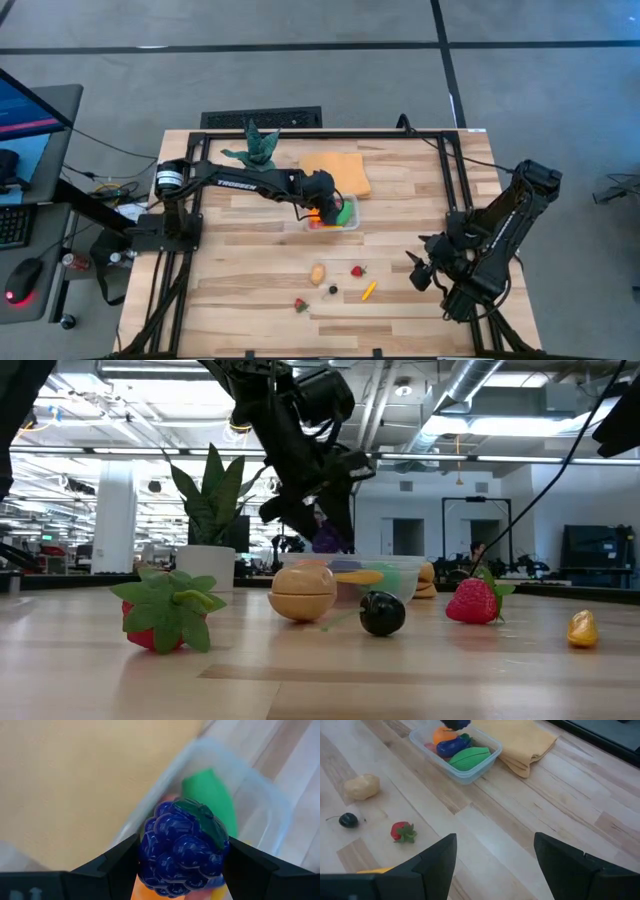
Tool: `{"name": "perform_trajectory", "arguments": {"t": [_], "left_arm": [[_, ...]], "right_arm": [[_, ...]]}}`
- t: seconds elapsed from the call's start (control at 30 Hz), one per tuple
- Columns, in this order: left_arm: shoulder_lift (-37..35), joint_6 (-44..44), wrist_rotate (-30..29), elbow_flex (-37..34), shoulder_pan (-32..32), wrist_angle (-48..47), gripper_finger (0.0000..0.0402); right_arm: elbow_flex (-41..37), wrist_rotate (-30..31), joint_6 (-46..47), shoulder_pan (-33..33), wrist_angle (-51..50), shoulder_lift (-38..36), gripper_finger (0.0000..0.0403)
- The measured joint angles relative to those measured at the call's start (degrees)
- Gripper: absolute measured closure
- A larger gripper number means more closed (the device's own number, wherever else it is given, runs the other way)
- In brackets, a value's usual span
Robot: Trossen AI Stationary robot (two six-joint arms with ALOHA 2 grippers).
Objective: Pick and placing Produce into tupperware
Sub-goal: Put the blue blackberry into the transparent bin
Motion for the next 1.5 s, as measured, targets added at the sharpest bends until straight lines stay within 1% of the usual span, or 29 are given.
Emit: {"name": "perform_trajectory", "arguments": {"t": [0.13, 1.0, 1.17, 1.3, 1.5], "left_arm": [[0.92, 0.00, 0.38, 0.03, -0.07, 0.47, 0.0166], [0.91, 1.09, 0.54, -0.01, 0.15, 0.26, 0.0165], [0.91, 1.59, 1.49, -0.01, 0.15, 0.26, 0.0165], [0.89, 1.97, 1.88, -0.01, 0.13, 0.26, 0.0151], [0.86, 2.10, 2.20, -0.01, 0.11, 0.28, 0.0116]], "right_arm": [[0.00, 0.00, 0.01, 0.00, -0.03, 0.00, 0.0143], [-0.02, 0.00, 0.02, 0.00, -0.02, 0.00, 0.0143], [-0.02, 0.00, 0.02, 0.00, -0.02, 0.00, 0.0143], [-0.02, 0.00, 0.02, 0.00, 0.02, 0.00, 0.0143], [-0.02, 0.00, 0.02, 0.00, 0.22, 0.00, 0.0143]]}}
